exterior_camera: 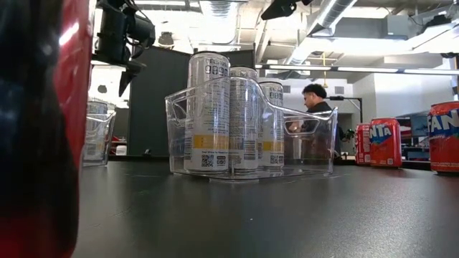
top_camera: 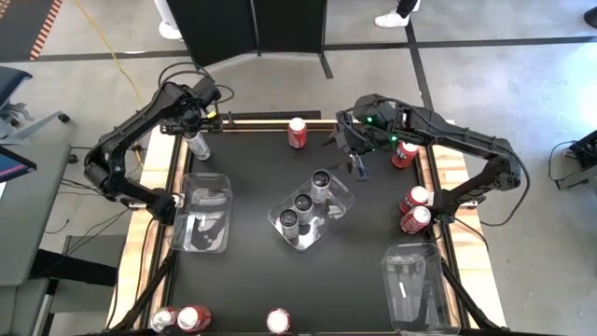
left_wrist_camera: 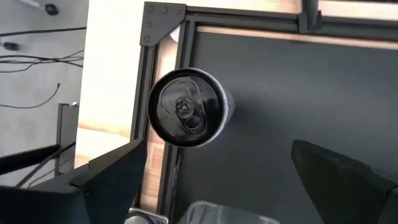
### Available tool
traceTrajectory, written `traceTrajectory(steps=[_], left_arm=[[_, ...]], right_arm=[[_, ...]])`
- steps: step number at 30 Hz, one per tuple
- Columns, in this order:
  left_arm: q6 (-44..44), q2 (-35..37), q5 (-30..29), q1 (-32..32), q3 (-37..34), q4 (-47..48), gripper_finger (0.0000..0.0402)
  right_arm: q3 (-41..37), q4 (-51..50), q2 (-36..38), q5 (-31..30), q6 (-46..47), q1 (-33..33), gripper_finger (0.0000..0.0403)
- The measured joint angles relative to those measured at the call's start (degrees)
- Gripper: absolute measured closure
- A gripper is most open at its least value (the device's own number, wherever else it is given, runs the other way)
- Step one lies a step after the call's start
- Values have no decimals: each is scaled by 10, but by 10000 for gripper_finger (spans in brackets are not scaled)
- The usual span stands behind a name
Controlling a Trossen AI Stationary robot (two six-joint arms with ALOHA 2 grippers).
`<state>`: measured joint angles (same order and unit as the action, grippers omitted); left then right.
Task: Sort soda cans
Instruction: Put the white soda can into the middle transparent bin
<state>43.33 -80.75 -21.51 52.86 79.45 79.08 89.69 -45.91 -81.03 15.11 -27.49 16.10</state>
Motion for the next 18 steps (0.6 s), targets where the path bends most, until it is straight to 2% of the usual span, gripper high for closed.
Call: traceTrajectory(steps=[7, 18], left_arm=[[35, -1, -5, 0, -29, -4, 7], [40, 0, -14, 12, -48, -7, 7]], right_arm=[[0, -1, 0, 0, 0, 0, 72], [0, -3, 0, 0, -5, 0, 72]])
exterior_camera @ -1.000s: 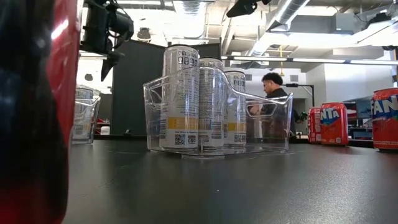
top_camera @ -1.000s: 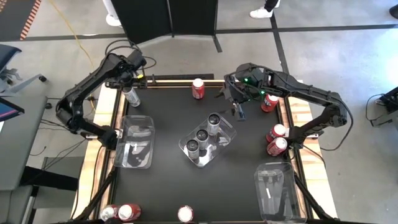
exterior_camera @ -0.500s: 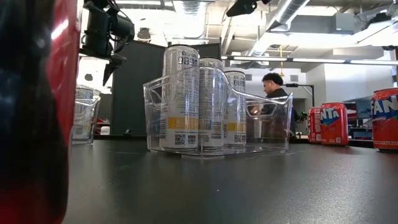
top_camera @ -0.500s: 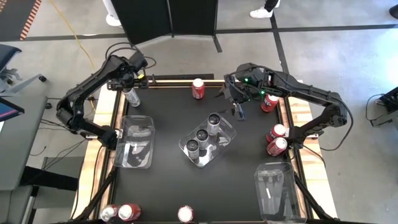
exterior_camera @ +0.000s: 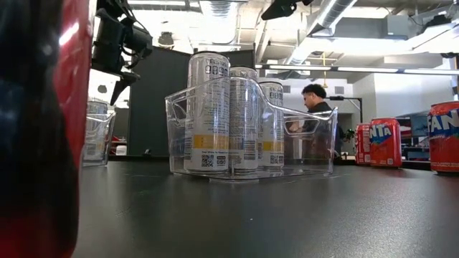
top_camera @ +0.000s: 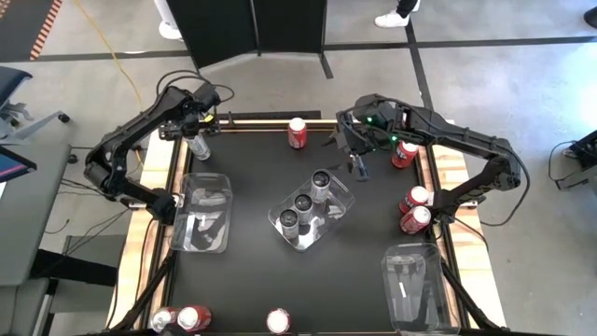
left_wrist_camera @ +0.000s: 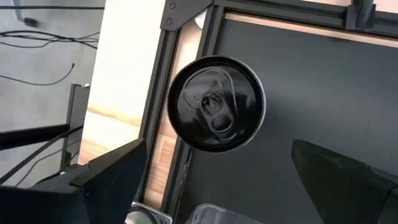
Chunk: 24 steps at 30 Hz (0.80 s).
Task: Sort soda cans
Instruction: Put the white soda can into the middle transparent bin
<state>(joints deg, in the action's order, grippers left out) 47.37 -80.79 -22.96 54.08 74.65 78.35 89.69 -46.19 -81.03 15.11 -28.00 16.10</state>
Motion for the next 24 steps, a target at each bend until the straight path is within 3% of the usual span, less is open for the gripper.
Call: traceTrajectory(steps=[9, 24], left_arm=[[-1, 0, -11, -13, 0, -5, 7], [20, 2, -51, -128, 14, -24, 34]], right_arm=[[0, 0, 0, 0, -6, 0, 72], [0, 0, 0, 0, -5, 7, 72]])
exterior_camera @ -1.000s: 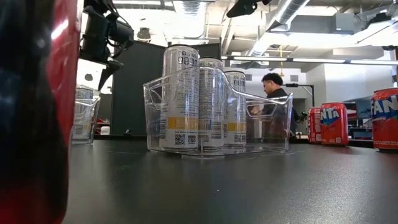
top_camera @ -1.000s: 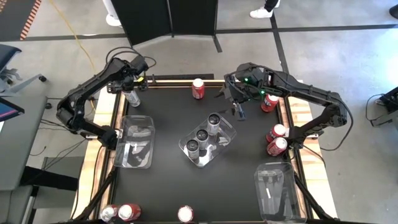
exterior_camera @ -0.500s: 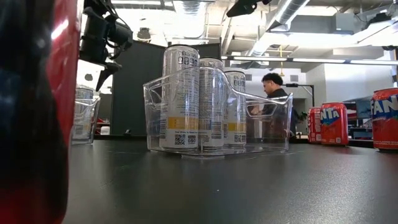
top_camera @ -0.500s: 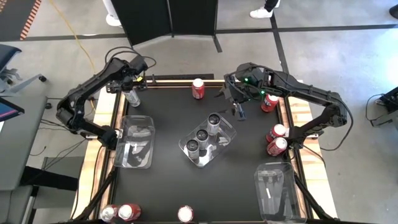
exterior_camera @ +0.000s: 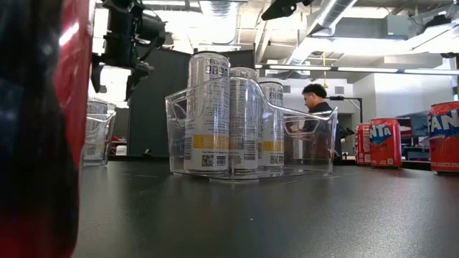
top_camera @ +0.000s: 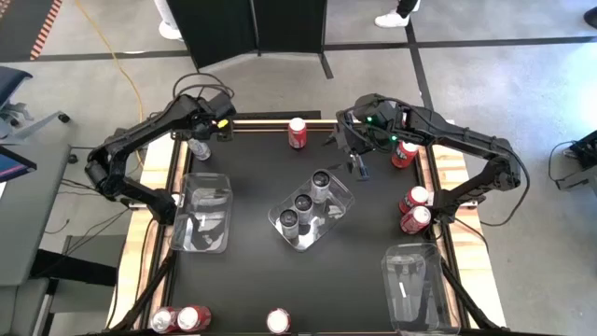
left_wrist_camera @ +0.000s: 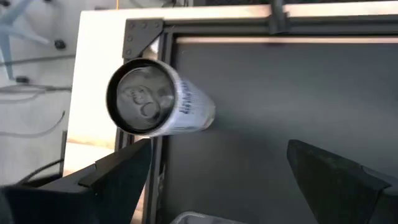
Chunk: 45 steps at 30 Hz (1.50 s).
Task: Sort soda cans
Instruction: Put the white soda can into the middle transparent bin
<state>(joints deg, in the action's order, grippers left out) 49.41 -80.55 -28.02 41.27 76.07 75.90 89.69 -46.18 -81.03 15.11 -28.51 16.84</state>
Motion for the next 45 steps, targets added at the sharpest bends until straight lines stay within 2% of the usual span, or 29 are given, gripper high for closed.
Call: traceTrajectory(steps=[8, 14, 20, 24, 28, 33, 37, 41, 45], left_arm=[[4, 0, -55, -109, 72, -21, 40], [-85, 0, -58, -176, 128, -50, 41], [-150, 0, -45, -204, 133, -32, 41], [-192, -2, -40, -215, 133, -30, 41], [-199, -2, -28, -222, 133, -31, 41], [-276, -2, 37, -215, 133, -23, 41], [-309, -2, 26, -201, 133, 1, 56], [-318, -2, -3, -182, 133, -46, 75], [-315, -2, 43, -148, 133, -121, 83]], right_arm=[[0, 1, 0, 0, 0, 46, 72], [0, 0, 0, -1, 2, 90, 72], [0, 0, 0, -1, 4, 112, 72], [0, -4, 0, -1, 2, 116, 72], [0, -14, 0, -1, -2, 119, 72], [0, -16, 0, -1, -9, 119, 72], [0, -15, 0, -1, -20, 119, 72], [0, -14, 0, -1, -31, 119, 72], [0, -13, 0, -1, -42, 119, 72]])
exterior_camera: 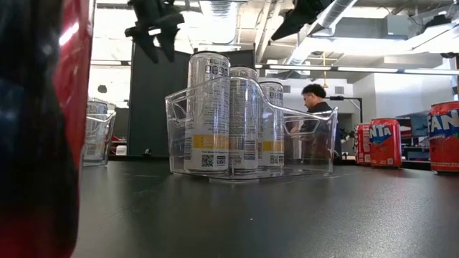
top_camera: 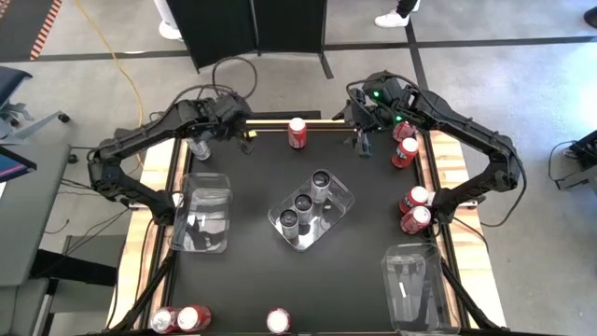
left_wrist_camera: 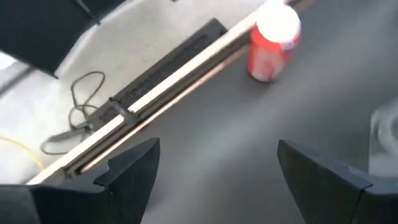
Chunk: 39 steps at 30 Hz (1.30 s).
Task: Sort soda cans
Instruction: Put the white soda can into the middle transparent bin
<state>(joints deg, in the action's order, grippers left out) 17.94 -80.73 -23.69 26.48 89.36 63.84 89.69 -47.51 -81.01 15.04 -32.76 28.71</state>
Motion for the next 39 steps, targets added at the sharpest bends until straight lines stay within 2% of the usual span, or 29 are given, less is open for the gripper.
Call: traceTrajectory(steps=[3, 8, 13, 20, 26, 34, 39], left_arm=[[52, 0, 7, 48, 0, 0, 83], [125, 0, 4, 142, 0, 92, 84], [171, 0, -3, 211, 0, 113, 84], [219, -4, 9, 235, 0, 183, 84], [241, -45, 27, 243, 0, 264, 84], [222, -130, 29, 273, -1, 249, 84], [216, -124, 27, 282, 0, 250, 84]], right_arm=[[0, 0, 0, 4, -3, 0, 72], [0, 0, 0, 15, -3, 0, 72], [0, 0, 0, 15, -3, 0, 72], [0, -16, 0, 16, -3, 0, 72], [0, -9, 0, 16, -3, -1, 72], [0, -15, 0, 17, -3, -1, 72], [-35, -2, 1, 18, -15, 3, 72]])
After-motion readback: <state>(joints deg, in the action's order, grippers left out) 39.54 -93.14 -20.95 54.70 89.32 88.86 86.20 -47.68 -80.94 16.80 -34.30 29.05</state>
